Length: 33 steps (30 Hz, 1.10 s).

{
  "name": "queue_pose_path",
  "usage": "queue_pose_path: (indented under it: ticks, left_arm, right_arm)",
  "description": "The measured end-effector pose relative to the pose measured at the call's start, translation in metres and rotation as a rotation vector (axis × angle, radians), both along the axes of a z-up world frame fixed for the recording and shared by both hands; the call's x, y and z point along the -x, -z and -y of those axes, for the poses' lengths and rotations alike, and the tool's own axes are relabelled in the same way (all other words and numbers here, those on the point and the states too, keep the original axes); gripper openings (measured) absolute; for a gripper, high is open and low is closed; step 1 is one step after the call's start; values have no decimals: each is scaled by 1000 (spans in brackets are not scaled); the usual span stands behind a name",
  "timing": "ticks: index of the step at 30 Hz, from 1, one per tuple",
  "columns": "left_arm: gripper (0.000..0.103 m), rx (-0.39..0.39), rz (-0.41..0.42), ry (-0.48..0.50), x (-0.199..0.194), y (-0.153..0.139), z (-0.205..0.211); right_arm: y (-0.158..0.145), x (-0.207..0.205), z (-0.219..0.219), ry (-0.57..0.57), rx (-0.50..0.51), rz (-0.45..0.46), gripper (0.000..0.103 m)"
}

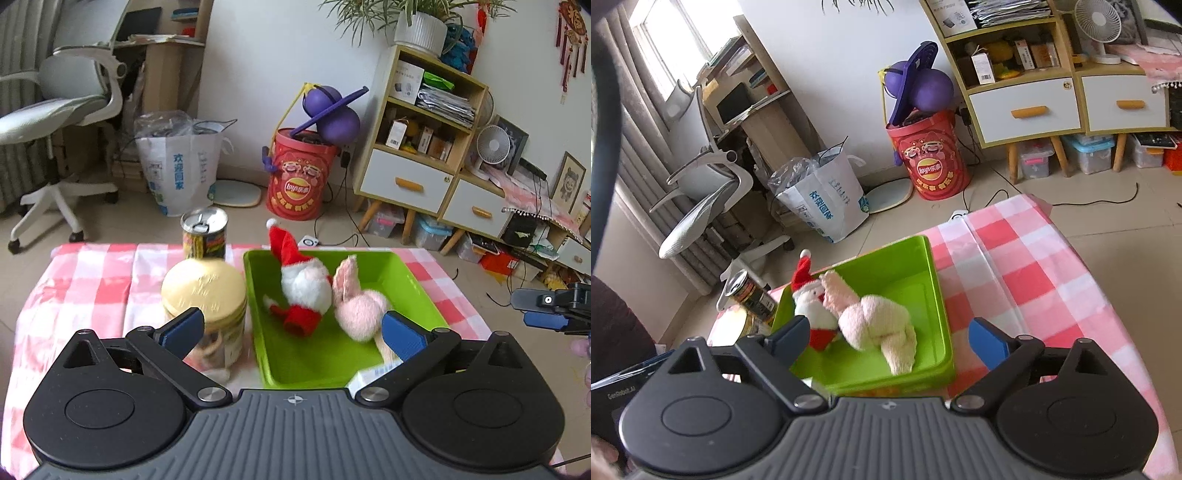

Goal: Organize soft objects
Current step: 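Withdraw both tools and reach toward the foam block and dressed bunny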

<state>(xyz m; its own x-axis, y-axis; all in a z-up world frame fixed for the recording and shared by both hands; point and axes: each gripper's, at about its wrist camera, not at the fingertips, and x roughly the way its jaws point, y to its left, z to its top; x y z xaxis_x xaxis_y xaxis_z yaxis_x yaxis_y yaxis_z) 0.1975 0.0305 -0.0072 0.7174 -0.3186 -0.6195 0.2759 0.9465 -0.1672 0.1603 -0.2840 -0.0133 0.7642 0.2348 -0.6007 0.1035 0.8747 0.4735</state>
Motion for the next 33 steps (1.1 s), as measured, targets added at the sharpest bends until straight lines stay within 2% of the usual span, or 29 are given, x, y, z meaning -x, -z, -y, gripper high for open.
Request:
queue_pose_path:
  ticks: [9, 23, 27, 33]
  left_arm:
    - [98, 51, -61, -29, 35, 13, -23]
    - [98, 55, -196, -51, 91, 53, -41]
    - [98, 53, -246, -34, 99, 65, -43]
    - [98, 42, -258, 53, 104, 76, -38]
  right_arm:
    - [9, 43, -9, -42, -12, -8, 69]
    - [39, 100, -38, -134, 26, -49, 69]
    - [49, 106, -42, -173, 68, -63, 69]
    - [67, 111, -49, -224, 85, -116, 69]
